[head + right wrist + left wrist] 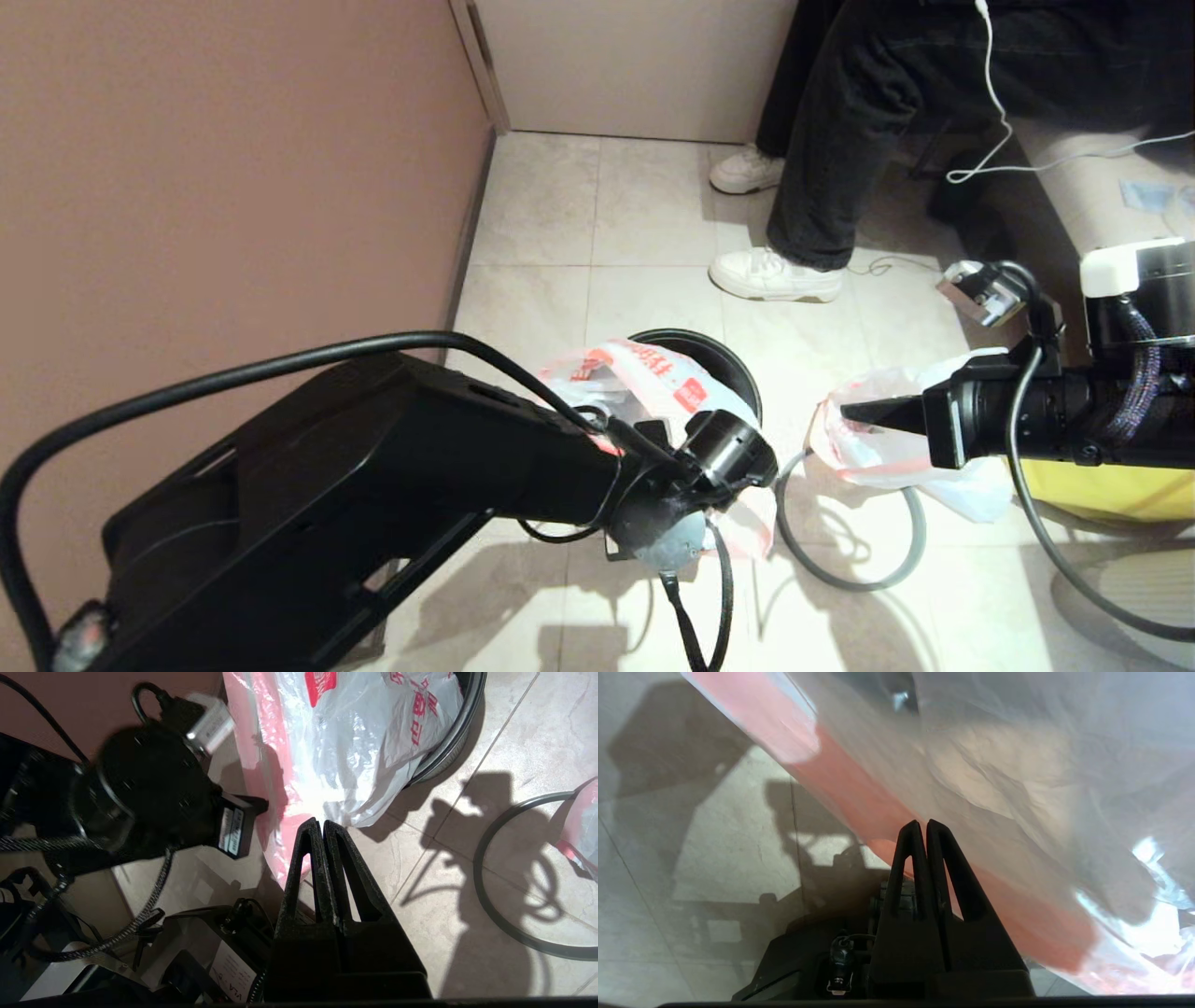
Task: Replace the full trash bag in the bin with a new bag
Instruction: Put the new garbage bag on the trash can
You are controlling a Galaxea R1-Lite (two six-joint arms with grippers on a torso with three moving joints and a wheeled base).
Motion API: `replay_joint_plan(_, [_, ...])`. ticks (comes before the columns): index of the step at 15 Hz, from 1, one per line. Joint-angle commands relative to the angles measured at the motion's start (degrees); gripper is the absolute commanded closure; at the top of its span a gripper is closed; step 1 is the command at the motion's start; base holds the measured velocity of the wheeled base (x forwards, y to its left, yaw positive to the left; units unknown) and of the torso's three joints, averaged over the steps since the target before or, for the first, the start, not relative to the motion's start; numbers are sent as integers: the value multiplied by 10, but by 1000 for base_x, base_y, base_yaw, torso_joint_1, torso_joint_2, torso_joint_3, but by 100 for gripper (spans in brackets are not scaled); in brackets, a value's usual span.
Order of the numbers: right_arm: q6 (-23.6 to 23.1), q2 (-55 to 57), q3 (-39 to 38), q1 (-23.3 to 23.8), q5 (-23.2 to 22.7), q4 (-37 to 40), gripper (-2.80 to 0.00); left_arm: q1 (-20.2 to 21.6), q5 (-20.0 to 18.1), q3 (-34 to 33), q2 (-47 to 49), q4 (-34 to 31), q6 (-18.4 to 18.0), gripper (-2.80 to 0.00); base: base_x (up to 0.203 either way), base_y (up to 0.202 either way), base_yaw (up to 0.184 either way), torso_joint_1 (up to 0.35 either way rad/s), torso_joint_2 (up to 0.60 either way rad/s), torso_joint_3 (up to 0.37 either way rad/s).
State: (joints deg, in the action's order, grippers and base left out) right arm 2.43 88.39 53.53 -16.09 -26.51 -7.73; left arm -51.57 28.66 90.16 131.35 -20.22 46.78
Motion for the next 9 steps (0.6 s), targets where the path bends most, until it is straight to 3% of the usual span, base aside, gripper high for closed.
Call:
replay_joint_plan(1, [0,1,1,0,-1,0,0,10,3,4,-31,-2,1,0,0,0,0,0,0,0])
replay_joint_plan(3, [0,12,-6,3,0,2,0,25,4,4,-77,-11,1,0,0,0,0,0,0,0])
replay_joint_plan(6, [4,15,-77,1,14,-3,0,53,27,-29,-120,-16,5,0,0,0,0,0,0,0])
replay_joint_plan(9, [40,11,-171,-39,77,-109,0,72,27,-37,-125,-17,5,0,0,0,0,0,0,0])
